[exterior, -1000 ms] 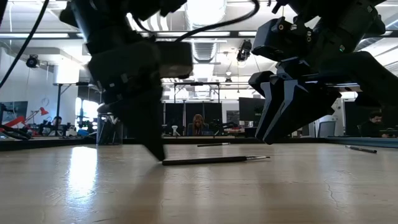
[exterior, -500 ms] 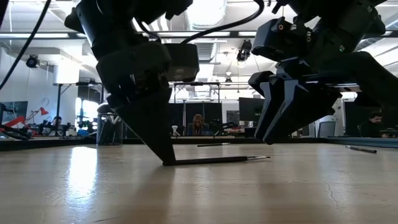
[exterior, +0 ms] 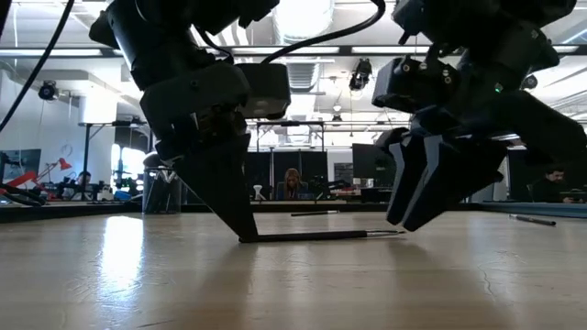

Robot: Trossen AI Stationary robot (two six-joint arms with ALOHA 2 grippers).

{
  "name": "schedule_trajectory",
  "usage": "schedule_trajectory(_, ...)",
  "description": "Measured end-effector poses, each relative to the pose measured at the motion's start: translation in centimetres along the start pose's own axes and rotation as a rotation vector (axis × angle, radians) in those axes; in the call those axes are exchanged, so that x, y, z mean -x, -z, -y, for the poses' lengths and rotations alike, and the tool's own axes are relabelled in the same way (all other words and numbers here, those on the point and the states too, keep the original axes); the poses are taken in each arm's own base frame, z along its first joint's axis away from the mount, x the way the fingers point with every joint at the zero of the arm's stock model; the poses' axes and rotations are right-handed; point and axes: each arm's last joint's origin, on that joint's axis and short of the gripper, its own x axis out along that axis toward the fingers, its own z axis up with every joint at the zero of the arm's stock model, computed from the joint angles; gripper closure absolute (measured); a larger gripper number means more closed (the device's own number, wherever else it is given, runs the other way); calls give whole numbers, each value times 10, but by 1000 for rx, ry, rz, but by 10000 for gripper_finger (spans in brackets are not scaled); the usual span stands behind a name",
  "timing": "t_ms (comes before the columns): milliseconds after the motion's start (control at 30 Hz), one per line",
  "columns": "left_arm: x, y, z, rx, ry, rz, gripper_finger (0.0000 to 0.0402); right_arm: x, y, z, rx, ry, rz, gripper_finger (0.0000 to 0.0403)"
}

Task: Put items in baskets/containers
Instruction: Put the liner brush into the holder

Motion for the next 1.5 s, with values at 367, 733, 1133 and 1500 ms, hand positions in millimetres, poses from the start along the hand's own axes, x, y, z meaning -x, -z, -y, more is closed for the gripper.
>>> schedule_trajectory(367, -3, 3, -2, 9, 1, 11, 401, -2, 1, 0, -11, -49, 39, 298)
schedule_trajectory(733, -3, 3, -2, 4, 2, 14, 401, -21, 7, 6, -65, -39, 9, 320)
schedule_trajectory(1133, 6, -3, 0, 30, 20, 40, 392, -20, 7, 6, -7, -48, 0, 392)
schedule_trajectory(1500, 41, -25, -6, 153, 129, 99, 317, -1, 2, -2, 159, 12, 1, 394)
